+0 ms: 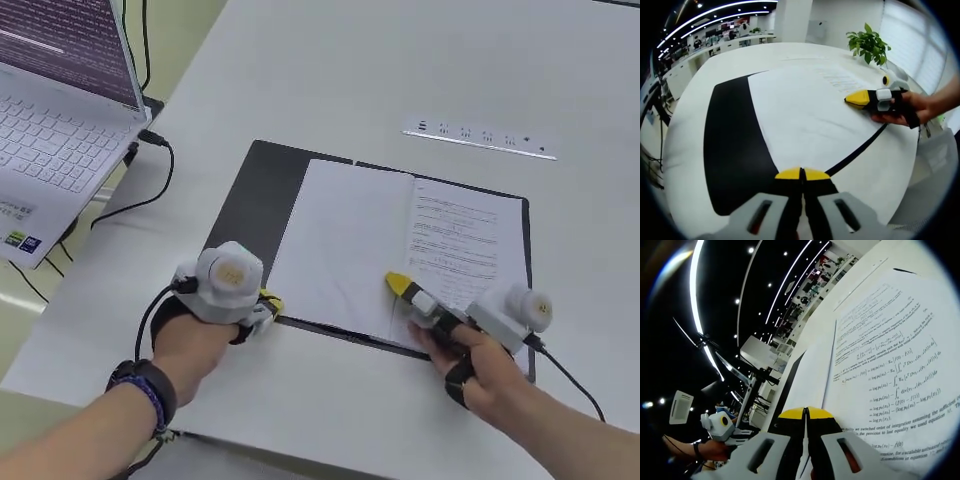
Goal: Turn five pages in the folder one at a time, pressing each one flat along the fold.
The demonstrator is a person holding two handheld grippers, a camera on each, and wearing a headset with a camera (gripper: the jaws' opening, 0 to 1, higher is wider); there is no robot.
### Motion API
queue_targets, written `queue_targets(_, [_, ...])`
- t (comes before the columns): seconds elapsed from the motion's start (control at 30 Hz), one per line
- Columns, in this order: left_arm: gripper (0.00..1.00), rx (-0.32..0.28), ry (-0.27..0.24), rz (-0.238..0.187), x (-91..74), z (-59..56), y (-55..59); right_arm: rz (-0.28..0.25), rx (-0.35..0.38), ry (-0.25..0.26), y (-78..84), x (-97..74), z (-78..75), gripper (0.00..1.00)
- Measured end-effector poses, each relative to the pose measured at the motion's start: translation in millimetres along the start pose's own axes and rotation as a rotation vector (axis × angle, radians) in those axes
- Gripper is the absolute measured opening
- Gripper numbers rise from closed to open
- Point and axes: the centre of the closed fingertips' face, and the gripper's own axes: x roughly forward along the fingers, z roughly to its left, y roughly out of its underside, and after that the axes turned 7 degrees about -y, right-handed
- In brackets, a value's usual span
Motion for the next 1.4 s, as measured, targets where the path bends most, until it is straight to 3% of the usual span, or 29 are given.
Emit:
queue_targets(0.87, [0.0, 0.004, -0.01, 0.012, -1.0, -1.1, 0.8, 0.05, 0.01, 0.0, 41.4, -25.8, 14.6, 0.0])
queue_targets(1.4, [0.0, -0.005, -0.014, 0.013, -0.5, -1.0, 0.4, 0.037, 0.007, 0.027, 47.6, -31.7, 15.6, 0.0])
